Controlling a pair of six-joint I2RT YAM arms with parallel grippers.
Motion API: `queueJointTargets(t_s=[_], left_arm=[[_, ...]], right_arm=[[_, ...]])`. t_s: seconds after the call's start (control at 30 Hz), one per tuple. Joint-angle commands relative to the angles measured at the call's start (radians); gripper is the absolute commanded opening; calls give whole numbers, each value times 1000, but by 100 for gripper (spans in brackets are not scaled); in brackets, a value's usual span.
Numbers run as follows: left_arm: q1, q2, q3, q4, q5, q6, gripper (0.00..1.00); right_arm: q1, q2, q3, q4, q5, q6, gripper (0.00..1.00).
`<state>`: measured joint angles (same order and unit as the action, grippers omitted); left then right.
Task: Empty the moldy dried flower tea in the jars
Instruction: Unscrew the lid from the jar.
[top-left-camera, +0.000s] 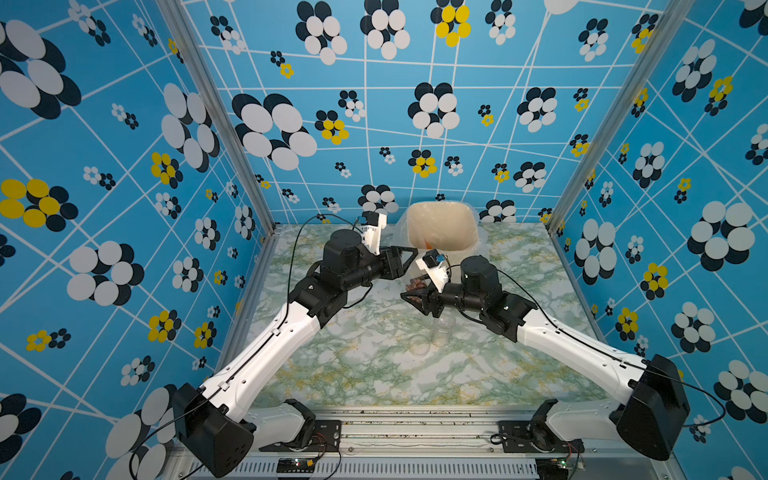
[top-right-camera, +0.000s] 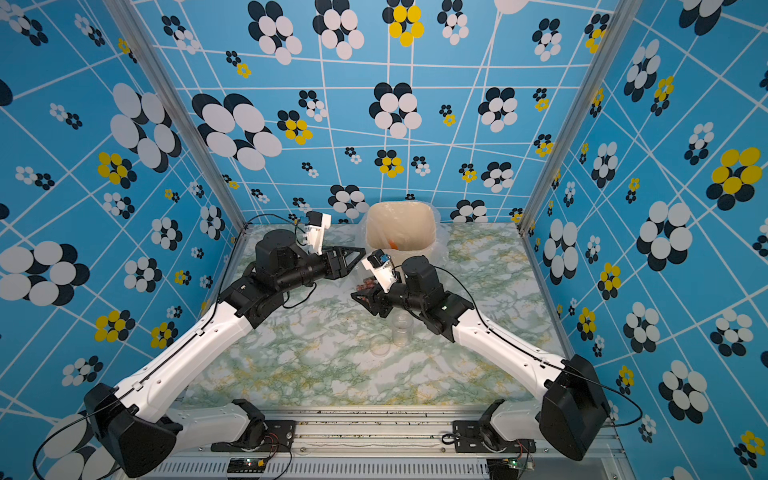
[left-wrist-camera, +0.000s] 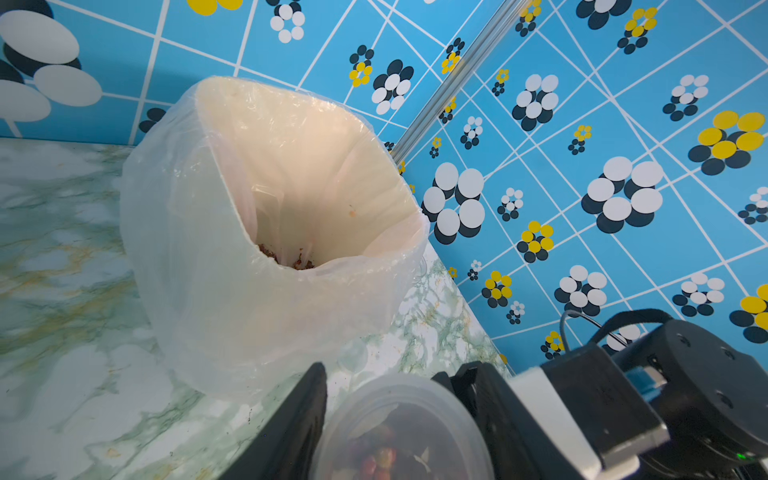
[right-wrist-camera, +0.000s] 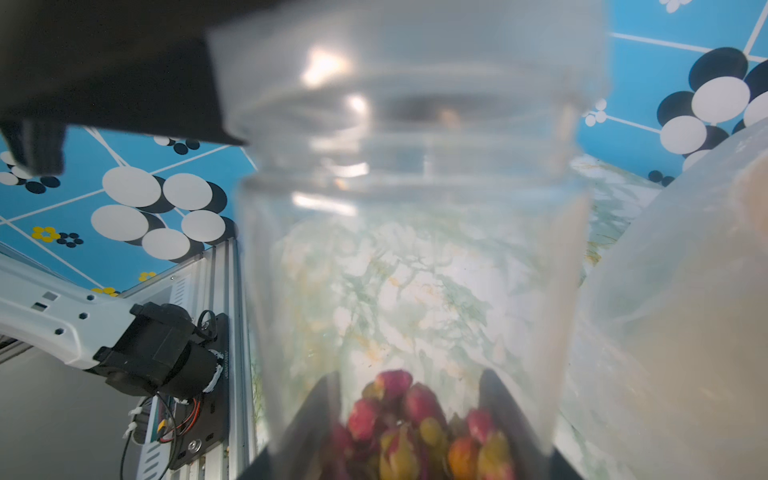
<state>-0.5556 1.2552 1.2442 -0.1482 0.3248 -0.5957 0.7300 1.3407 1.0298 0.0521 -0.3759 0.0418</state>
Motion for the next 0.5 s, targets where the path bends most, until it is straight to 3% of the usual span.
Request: queueJointTargets(t_s=[0.0, 0.3, 0.47], left_arm=[[15, -19, 40, -41, -69, -41, 45], [84, -12, 30, 13, 112, -121, 54], [91, -8, 7, 116, 230, -124, 70]], right_arm=[[-7, -12, 16, -16, 90, -21, 0], [-4, -21, 2, 2, 49, -31, 0], [-4, -26, -4, 23, 12, -18, 0]])
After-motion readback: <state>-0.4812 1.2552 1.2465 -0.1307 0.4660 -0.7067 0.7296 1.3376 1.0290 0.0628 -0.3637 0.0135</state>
